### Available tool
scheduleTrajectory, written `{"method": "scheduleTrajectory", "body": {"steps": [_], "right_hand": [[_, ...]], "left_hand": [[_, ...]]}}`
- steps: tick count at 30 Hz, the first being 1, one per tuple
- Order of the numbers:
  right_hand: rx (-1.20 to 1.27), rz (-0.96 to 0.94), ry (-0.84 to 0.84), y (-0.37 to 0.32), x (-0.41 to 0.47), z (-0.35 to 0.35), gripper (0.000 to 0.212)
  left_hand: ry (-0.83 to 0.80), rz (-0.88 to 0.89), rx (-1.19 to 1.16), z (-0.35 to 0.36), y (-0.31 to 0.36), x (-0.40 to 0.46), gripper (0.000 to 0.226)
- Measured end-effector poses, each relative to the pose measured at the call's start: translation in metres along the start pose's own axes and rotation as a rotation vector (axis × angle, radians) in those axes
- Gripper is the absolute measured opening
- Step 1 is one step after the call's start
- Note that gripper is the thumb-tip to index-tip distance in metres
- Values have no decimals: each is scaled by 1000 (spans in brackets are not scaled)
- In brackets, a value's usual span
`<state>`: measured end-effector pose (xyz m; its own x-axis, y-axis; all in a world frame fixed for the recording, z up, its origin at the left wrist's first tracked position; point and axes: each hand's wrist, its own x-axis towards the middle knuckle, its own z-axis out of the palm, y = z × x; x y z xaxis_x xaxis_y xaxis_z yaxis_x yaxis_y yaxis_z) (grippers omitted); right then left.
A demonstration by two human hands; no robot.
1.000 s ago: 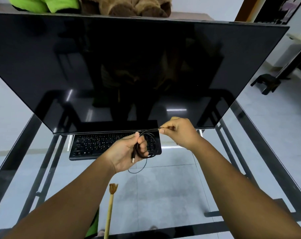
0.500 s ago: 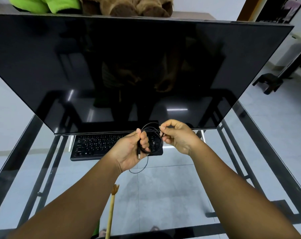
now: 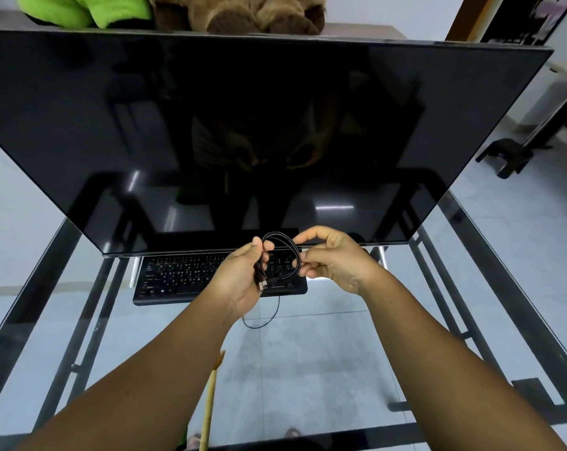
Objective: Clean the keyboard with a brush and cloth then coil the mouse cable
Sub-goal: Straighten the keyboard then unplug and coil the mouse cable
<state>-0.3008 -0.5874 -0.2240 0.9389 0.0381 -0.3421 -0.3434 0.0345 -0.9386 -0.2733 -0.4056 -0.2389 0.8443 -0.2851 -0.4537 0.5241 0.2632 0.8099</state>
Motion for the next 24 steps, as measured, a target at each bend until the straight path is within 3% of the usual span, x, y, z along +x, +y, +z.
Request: {"method": "scheduleTrajectory", "body": {"steps": [6,8,10,24], "right_hand": [[92,-31,32,6,-5,1,14],[20,-59,60,8,-5,1,24],[-43,-79,95,10,-4,1,17],[36,59,238,42,2,-8,18]], "left_hand": [[13,-10,43,-2,2,-1,29],[34,-11,72,-2,2,1,29],[36,-10,99,0,1,3,28],[230,-81,213,33,-25,29,46]]}}
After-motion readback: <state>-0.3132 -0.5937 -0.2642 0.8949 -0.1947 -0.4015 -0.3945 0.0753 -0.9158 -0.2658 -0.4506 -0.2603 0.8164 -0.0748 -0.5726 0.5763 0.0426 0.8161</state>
